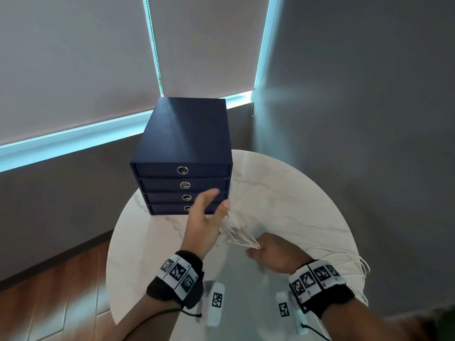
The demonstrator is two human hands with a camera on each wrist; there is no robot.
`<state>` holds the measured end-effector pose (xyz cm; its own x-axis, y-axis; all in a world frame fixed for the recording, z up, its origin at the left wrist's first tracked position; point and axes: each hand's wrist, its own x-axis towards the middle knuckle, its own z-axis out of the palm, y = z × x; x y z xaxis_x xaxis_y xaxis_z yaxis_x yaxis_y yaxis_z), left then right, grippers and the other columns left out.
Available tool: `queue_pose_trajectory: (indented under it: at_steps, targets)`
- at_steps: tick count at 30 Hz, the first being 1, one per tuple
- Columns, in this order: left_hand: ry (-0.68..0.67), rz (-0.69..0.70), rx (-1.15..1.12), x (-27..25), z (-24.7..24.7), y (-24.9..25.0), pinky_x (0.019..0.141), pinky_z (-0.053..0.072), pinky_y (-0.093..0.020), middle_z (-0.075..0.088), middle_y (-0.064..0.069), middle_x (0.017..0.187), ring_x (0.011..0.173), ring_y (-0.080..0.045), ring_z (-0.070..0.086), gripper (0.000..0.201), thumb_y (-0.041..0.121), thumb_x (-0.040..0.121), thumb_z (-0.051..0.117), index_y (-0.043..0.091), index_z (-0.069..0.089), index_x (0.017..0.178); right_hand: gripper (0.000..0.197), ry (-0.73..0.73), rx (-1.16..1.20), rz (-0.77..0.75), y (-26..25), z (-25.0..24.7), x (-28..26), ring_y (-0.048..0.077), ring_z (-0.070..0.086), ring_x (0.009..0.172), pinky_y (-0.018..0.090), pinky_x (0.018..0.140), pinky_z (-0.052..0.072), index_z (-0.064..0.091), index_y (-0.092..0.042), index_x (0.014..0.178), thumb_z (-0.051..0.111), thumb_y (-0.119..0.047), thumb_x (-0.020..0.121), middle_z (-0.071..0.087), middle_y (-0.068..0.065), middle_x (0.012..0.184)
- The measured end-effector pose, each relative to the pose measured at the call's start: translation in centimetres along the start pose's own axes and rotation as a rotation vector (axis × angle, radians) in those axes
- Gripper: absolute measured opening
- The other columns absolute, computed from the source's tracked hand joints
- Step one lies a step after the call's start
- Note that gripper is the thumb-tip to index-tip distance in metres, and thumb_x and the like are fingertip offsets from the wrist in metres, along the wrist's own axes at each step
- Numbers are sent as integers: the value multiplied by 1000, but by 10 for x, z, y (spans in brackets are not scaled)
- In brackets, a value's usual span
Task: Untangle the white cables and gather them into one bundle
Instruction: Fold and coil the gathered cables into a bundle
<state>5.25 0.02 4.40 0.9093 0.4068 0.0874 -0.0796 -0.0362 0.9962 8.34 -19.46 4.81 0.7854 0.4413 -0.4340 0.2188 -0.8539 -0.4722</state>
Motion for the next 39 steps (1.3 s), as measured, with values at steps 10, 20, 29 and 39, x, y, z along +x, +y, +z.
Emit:
queue_pose_trajectory:
  at_steps: [10, 20, 29, 39]
  targets:
    - [-611, -49, 141, -26, 21, -27, 62, 48, -42, 58, 2, 59, 54, -15, 51, 54, 61, 91, 55, 9, 59, 77, 12, -38, -127, -86, -18, -45, -16, 11, 60, 61, 28, 57, 45, 65, -22, 75, 58, -32, 78, 65, -1, 69]
    - [-654, -201, 3, -32, 43, -8, 48, 39, -28, 52, -8, 55, 45, -16, 45, 19, 28, 88, 74, 21, 65, 72, 16, 201, -273, -203, -29, -79, -16, 17, 56, 59, 28, 48, 37, 53, -13, 68, 63, -26, 69, 58, 3, 60]
    - [-595, -216, 73, -27, 42, 9, 57, 44, -30, 68, -1, 63, 55, -21, 52, 36, 34, 91, 71, 3, 71, 72, 19, 242, -115, -176, -25, -89, -7, 12, 39, 50, 31, 48, 36, 47, -11, 62, 64, -20, 63, 46, -3, 51]
    - [-613, -31, 226, -13, 32, 17, 54, 47, -32, 67, -1, 71, 59, -13, 59, 10, 19, 92, 68, 16, 59, 93, 16, 205, -248, -182, -32, -80, -14, 13, 52, 59, 26, 49, 36, 52, -24, 61, 66, -25, 71, 56, -4, 62]
